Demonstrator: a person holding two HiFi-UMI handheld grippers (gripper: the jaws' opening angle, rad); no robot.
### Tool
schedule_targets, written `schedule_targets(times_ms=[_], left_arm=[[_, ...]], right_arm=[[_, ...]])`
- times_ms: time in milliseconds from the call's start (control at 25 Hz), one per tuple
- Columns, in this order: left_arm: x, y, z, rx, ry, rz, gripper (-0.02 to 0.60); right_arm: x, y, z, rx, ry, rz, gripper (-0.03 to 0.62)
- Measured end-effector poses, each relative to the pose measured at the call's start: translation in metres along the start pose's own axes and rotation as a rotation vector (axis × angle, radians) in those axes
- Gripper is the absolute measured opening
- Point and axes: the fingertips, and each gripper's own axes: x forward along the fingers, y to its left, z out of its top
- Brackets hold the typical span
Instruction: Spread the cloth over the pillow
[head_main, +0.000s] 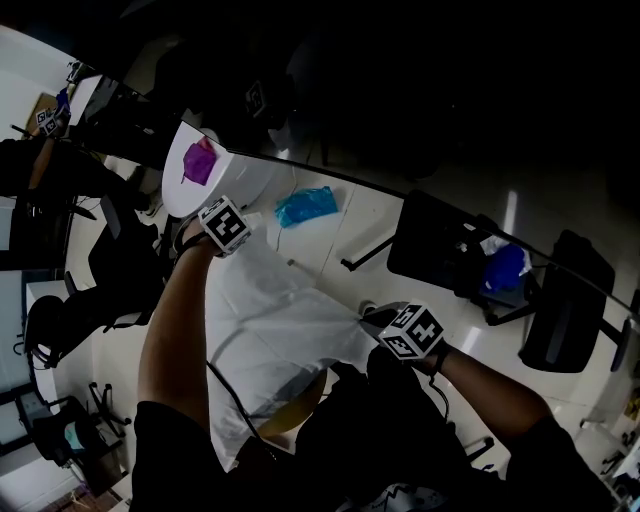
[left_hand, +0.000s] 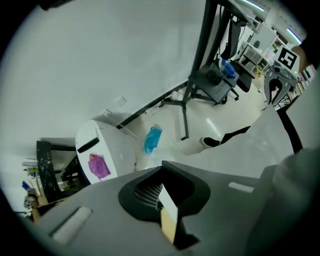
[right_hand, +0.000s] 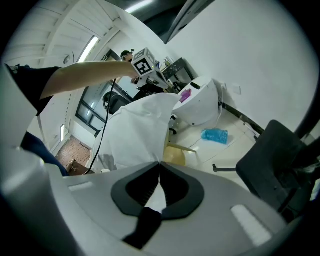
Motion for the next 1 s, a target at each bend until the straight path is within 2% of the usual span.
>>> schedule_targets(times_ms=[80,120,160,200,360,440,560,760,1000], left_arm=[[0.015,-0.012,-0.010,-0.044,0.036,-0.061,0.005],[0.019,-0.017,-0.014,-0.082,0.047,-0.091,0.043],[0.023,-0.019,-0.017,-0.120,0.048,-0.113,0.135],[0.027,-0.017,-0.016,-0.146,0.037,-0.119,0.175],[0.035,-0.014,-0.013,-0.162,0.036,-0.137,0.195],[0.038,-0.018,-0.016,-0.140,0.067,-0.152,0.166],[0.041,-0.024,-0.019,-0.100,0.100,-0.174,0.004],[0.036,-0.016,-0.012,-0.078,0.079,-0.151,0.000],[0.018,-0.001,-0.008,-0.116,0.016,-0.122,0.000]], right_arm=[[0.004,0.001,0.000,0.006,0.002,0.000,0.014],[0.005,0.001,0.000,0.006,0.002,-0.001,0.014],[0.006,0.001,0.000,0.003,0.002,-0.001,0.014],[0.007,0.001,-0.001,0.001,0.002,-0.001,0.014],[0.009,0.001,-0.004,0.008,0.006,0.008,0.013],[0.010,0.003,-0.004,0.004,0.012,0.010,0.014],[0.011,0.004,-0.003,0.006,0.014,0.016,0.014],[0.007,0.003,-0.001,0.009,-0.001,0.017,0.014],[-0.008,0.001,0.015,0.020,-0.075,-0.011,0.014]])
